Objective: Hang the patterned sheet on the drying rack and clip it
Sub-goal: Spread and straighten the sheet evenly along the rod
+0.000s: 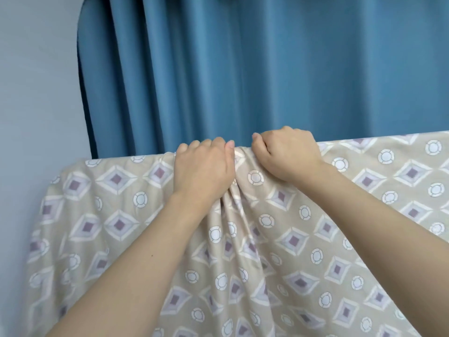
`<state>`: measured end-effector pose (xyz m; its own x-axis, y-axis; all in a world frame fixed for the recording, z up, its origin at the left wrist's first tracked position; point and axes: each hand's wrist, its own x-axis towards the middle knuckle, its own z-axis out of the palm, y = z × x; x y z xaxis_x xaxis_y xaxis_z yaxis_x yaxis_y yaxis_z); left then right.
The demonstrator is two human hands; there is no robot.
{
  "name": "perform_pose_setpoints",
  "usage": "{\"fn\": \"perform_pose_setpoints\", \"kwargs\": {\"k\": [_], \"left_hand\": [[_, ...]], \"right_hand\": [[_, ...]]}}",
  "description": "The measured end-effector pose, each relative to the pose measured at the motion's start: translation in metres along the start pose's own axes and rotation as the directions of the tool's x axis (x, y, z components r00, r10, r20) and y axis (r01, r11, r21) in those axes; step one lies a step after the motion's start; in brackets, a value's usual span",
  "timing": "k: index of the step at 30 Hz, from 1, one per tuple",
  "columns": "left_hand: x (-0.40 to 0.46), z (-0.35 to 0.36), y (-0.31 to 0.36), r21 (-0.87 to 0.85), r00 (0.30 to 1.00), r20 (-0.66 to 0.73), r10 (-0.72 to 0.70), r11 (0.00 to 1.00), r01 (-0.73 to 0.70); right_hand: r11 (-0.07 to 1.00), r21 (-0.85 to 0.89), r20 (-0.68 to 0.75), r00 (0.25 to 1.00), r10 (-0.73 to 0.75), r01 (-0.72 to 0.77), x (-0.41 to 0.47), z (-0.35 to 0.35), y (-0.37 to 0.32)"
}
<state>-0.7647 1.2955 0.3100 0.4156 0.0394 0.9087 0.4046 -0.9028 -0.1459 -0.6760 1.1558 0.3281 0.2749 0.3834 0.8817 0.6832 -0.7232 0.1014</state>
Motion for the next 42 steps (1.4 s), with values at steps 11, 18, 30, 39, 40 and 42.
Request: {"fn": "perform_pose_setpoints", "kwargs": {"k": [11, 18, 30, 39, 40, 42], "left_hand": [[-0.017, 0.005, -0.068, 0.052, 0.977, -0.109, -0.182, 0.981, 0.188], [-0.017, 0.004, -0.078, 0.056, 0.988, -0.101, -0.117, 0.991, 0.123], [-0.028, 0.003, -0.137, 0.078, 0.948, -0.105, -0.299, 0.948, 0.308], [-0.046, 0.002, -0.171, -0.277, 0.772, -0.102, -0.628, 0.763, 0.584], [-0.049, 0.001, -0.178, -0.387, 0.724, -0.046, -0.688, 0.681, 0.622], [-0.055, -0.001, -0.19, -0.594, 0.62, 0.055, -0.782, 0.473, 0.65]], "right_hand": [[0.998, -0.029, -0.01, 0.999, 0.053, -0.054, -0.001, 0.002, 0.001], [0.977, 0.104, -0.008, 0.983, -0.185, 0.184, 0.016, 0.006, -0.078], [0.987, 0.123, 0.086, 0.989, -0.117, 0.106, 0.029, 0.011, -0.103], [0.851, 0.312, 0.074, 0.882, -0.466, 0.423, 0.05, 0.025, -0.166], [0.848, 0.321, 0.079, 0.881, -0.467, 0.421, 0.051, 0.026, -0.168], [0.834, 0.353, 0.068, 0.877, -0.475, 0.424, 0.057, 0.023, -0.174]]}}
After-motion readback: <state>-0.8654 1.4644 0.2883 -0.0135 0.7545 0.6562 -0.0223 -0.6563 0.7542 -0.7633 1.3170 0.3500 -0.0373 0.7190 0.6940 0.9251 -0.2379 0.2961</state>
